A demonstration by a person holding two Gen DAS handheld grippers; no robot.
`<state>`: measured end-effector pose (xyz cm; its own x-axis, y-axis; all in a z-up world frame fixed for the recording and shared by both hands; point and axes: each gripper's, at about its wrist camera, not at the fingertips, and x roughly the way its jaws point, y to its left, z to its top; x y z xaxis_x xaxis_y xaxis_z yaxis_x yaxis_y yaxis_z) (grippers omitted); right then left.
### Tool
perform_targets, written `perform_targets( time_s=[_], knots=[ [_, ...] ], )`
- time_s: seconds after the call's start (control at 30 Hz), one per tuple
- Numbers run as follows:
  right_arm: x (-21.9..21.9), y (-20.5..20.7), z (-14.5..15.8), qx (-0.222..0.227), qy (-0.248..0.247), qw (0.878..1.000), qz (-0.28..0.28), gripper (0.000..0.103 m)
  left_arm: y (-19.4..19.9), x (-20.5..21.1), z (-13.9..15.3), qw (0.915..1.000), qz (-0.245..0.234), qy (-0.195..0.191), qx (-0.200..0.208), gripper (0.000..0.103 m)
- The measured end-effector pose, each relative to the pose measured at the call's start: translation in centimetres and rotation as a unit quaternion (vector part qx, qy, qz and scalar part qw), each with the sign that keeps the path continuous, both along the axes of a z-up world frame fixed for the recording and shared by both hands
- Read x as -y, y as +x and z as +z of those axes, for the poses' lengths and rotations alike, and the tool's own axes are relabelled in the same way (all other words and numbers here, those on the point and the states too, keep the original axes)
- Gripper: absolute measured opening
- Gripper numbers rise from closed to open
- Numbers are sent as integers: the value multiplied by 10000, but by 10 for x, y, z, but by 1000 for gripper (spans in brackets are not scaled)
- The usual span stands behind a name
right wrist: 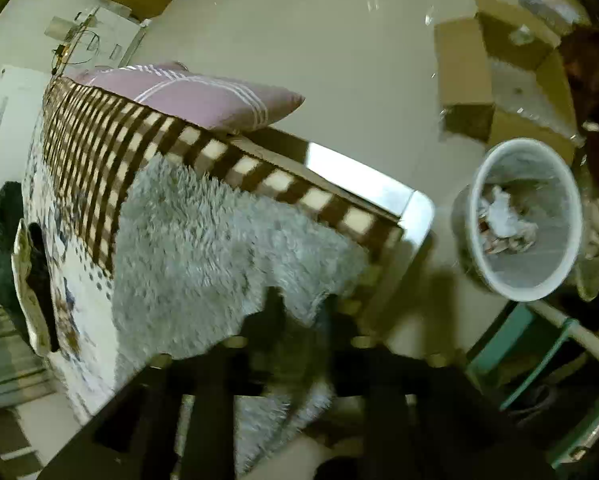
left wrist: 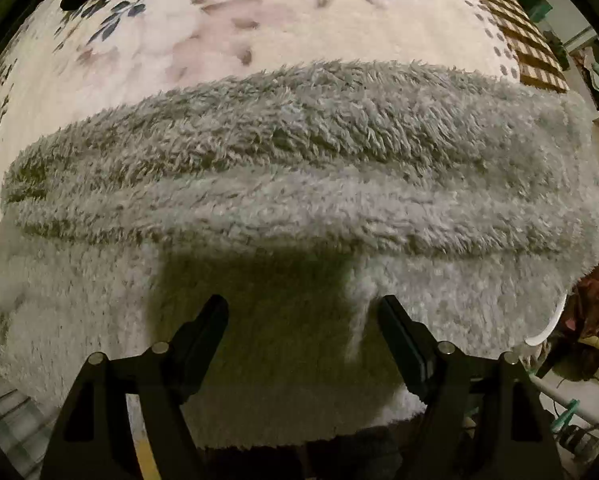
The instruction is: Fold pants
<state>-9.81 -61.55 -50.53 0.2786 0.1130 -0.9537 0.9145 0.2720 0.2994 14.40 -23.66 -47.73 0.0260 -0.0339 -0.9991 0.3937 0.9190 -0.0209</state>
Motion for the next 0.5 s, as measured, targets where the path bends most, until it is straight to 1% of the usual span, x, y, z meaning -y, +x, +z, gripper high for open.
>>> perform_targets(
  time_s=[0.07,0.13,0.17,0.23,0.33,0.37,0.4,0.43,0.5],
  knots=[
    [-19,-12,16,339,16,9992,-195,42,-9,-12,5,10000,21,-7,8,76],
    [-38,-19,14,521,292,9979,-239,43,-15,-21,5,10000,53,-3,-33,76],
    [-50,-21,7,561,554,9965,-269,43,-14,-24,4,10000,64,4,-64,76],
    [-63,-22,-7,714,815,9937,-274,43,-18,-30,-3,9998,103,14,-148,76],
    [-83,-7,-41,872,1222,9886,-131,42,-29,-39,-7,9997,144,-10,-214,76],
    [-87,-4,-47,896,1256,9879,-146,38,-31,-41,-9,9997,138,-6,-201,76],
    [-92,0,-51,897,1196,9887,-98,13,-35,-43,-11,9998,119,11,-181,76],
    [-96,2,-51,790,1096,9908,3,5,-38,-46,-11,9998,110,16,-175,76],
    [-100,3,-40,520,661,9963,179,5,-46,-52,-17,9998,101,33,-175,76]
  ],
)
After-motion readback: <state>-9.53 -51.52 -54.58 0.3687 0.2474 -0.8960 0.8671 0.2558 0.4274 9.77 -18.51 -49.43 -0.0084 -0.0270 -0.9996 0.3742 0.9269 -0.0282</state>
